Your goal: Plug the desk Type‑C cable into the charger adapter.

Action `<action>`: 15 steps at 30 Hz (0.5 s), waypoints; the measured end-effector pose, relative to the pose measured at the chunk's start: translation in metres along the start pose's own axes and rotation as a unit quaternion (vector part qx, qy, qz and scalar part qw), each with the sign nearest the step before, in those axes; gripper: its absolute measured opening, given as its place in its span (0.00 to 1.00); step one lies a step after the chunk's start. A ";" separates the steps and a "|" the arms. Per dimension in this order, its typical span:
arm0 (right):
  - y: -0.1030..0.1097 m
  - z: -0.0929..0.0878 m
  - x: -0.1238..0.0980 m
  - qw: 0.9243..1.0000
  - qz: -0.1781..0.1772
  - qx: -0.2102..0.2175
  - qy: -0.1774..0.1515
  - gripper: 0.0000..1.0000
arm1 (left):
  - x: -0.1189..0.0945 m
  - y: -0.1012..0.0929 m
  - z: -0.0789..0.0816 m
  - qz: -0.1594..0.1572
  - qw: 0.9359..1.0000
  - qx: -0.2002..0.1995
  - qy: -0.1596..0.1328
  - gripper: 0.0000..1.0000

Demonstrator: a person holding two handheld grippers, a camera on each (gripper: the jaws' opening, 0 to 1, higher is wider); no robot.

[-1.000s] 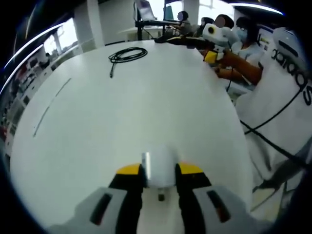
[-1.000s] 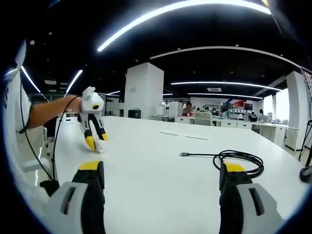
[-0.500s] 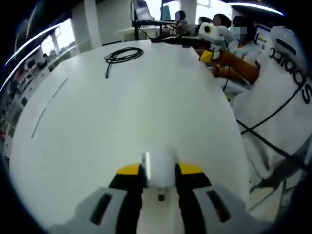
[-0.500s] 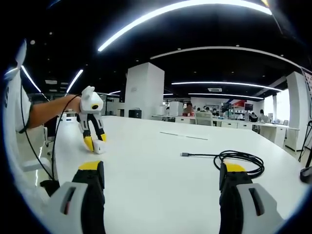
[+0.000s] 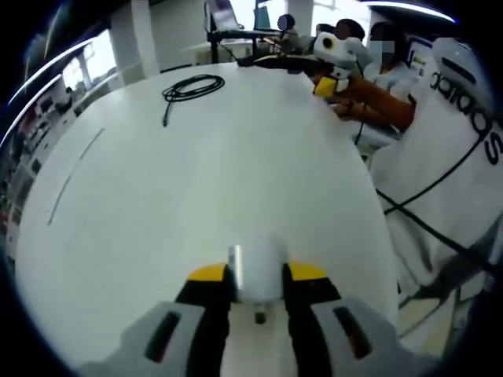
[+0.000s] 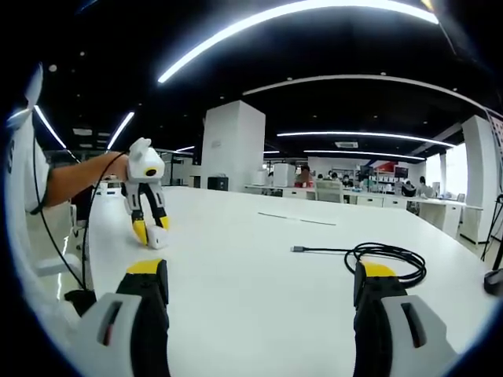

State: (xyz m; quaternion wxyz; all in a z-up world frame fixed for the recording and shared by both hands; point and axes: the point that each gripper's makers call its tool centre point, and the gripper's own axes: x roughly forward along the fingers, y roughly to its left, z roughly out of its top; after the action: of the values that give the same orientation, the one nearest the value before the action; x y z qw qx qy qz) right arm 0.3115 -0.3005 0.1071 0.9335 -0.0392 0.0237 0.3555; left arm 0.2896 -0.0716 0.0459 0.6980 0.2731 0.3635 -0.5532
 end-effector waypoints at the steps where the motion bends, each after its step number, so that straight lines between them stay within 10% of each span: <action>1: 0.000 0.000 0.000 1.000 0.000 0.000 0.000 1.00 | 0.000 -0.001 0.000 0.000 1.000 0.000 0.001 0.26; 15: 0.001 -0.002 0.000 1.000 0.002 0.001 0.001 1.00 | 0.001 -0.011 0.000 -0.005 1.000 0.005 0.005 0.26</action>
State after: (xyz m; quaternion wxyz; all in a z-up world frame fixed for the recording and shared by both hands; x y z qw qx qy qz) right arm 0.3103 -0.3001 0.1048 0.9329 -0.0384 0.0251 0.3572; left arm 0.2793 -0.0746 0.0453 0.6919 0.2776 0.3653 -0.5575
